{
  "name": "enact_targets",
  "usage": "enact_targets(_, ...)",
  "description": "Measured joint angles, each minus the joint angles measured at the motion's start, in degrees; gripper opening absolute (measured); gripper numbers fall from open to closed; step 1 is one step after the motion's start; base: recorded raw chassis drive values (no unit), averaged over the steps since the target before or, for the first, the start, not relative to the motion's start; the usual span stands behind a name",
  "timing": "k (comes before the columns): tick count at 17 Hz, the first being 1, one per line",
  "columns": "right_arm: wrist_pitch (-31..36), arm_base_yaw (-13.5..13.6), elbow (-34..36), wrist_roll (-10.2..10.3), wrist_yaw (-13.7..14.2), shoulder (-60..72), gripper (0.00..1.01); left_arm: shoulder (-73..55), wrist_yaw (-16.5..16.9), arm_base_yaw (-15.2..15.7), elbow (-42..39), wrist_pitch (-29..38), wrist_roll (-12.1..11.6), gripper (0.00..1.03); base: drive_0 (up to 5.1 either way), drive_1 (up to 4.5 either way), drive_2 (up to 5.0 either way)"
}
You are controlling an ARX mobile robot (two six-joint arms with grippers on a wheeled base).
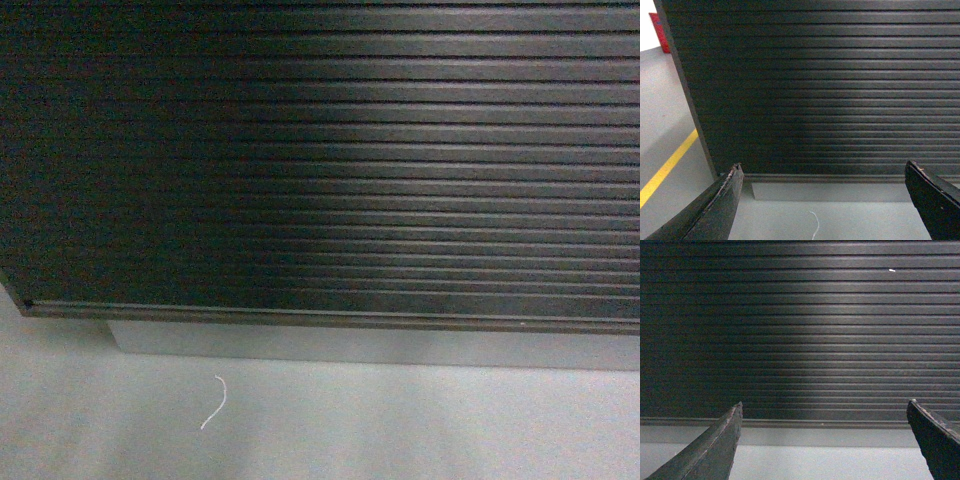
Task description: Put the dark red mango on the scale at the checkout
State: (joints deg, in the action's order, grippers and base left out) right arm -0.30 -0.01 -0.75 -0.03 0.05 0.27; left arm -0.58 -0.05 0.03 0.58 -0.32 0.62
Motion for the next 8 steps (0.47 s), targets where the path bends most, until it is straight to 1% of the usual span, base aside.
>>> enact_targets(3,0.22,0.00,0.00,0.00,-0.07,0.00,0.98,0.00,0.00,0.00,0.00,0.13,0.00,0.98,0.0,4.01,-4.0)
enact_targets(8,-0.07,0.00,0.00,-0.02,-0.11,0.00,0.98,0.00,0.04,0.00,0.00,-0.22,-0.02,0.98,0.0,0.00,0.0)
